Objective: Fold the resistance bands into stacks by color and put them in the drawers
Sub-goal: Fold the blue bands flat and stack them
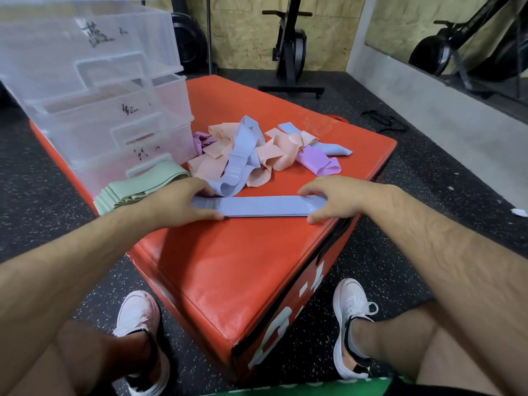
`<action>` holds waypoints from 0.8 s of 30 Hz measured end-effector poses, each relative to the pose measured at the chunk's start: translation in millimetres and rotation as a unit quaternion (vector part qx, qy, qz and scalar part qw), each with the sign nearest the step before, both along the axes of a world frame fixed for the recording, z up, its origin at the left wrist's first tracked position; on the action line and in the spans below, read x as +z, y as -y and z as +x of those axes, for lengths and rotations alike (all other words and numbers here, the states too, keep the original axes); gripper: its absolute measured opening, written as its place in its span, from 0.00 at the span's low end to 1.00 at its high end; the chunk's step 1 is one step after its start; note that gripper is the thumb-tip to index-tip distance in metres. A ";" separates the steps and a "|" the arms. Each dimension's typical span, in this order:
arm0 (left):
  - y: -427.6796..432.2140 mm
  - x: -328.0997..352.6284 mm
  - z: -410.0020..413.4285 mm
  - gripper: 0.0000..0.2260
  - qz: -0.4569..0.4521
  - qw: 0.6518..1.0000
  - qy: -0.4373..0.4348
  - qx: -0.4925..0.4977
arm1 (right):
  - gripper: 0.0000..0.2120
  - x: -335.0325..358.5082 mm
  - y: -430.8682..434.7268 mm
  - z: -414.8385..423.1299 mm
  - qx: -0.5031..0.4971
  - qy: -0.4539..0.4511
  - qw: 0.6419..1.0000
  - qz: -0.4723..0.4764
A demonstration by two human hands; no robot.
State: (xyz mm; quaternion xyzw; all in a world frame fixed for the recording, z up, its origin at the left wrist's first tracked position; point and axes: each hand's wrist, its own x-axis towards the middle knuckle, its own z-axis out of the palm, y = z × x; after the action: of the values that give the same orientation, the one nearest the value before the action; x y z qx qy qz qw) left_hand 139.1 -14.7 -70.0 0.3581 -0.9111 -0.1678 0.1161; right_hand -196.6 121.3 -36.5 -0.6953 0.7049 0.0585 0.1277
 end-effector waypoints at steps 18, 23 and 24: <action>19.8 31.9 -54.7 0.09 -0.037 0.996 0.057 0.056 | 0.15 -7.3 87.1 78.6 0.015 0.125 0.977 -0.175; 27.5 41.5 -66.9 0.10 0.009 0.995 0.077 0.058 | 0.13 -7.4 121.4 93.5 -0.015 0.080 0.988 -0.132; 29.1 44.1 -68.8 0.09 0.025 0.994 0.080 0.067 | 0.11 -9.6 127.7 93.7 -0.022 0.071 0.990 -0.123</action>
State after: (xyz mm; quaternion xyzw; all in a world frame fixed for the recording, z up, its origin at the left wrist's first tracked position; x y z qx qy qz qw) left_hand 70.3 -43.8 -25.9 0.4330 -0.8871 -0.1534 0.0445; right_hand -102.9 -6.4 -46.2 -0.6928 0.7107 -0.0808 0.0916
